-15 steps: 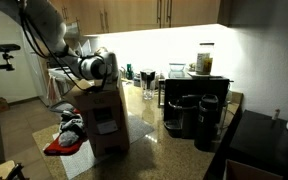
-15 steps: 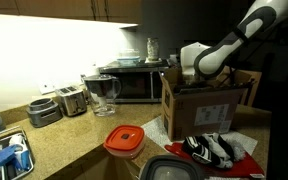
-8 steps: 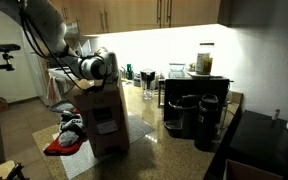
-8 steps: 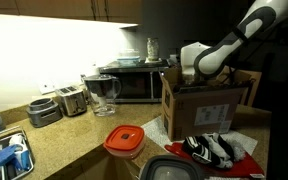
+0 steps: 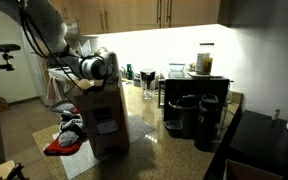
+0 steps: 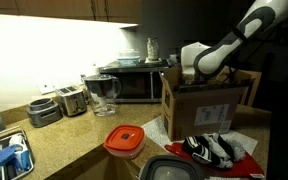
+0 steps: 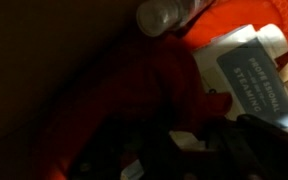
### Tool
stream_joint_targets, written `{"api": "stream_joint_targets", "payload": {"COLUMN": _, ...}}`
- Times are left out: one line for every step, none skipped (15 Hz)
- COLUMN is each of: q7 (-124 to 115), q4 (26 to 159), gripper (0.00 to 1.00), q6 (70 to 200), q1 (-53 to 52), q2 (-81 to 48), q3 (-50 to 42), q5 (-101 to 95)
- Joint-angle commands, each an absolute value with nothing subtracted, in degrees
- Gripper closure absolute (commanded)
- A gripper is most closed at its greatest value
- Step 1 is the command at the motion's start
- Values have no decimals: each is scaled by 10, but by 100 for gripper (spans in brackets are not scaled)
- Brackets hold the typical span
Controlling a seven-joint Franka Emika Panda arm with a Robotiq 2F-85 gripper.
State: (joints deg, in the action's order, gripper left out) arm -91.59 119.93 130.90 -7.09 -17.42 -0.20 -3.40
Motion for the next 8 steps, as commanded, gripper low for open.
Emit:
{"api": "stream_joint_targets", "payload": {"q7": -871, "q4": 1220, "gripper": 96, "q6": 1327, "q1": -62, "q2": -164, "q3": 4, "q5": -4}}
{"api": "stream_joint_targets", "payload": {"q7": -861, "q4": 1221, "gripper": 96, "q6": 1326, "q1": -60, "q2": -161, "q3": 5, "q5": 3}}
{"api": "stream_joint_targets", "payload": {"q7": -851, "q4": 1222, "gripper": 96, "q6": 1323, "q1": -60, "q2": -157, "q3": 5, "q5": 8}}
{"api": "stream_joint_targets", "payload": {"q7": -841, "q4": 1223, "gripper": 96, "q6": 1321, "q1": -59, "q2": -154, "q3": 6, "q5": 12}}
{"api": "stream_joint_targets", "payload": {"q7": -832, "q4": 1224, "gripper": 96, "q6": 1319, "q1": -60, "q2": -151, "q3": 6, "q5": 14}}
{"api": "stream_joint_targets", "payload": {"q7": -821, "q4": 1225, "gripper": 96, "q6": 1317, "q1": -61, "q2": -147, "q3": 6, "q5": 16}}
{"api": "stream_joint_targets", "payload": {"q7": -806, "q4": 1226, "gripper": 96, "q6": 1313, "q1": -61, "q2": -143, "q3": 8, "q5": 20}}
{"api": "stream_joint_targets", "payload": {"q7": -795, "q4": 1228, "gripper": 96, "q6": 1310, "q1": -62, "q2": -138, "q3": 8, "q5": 19}}
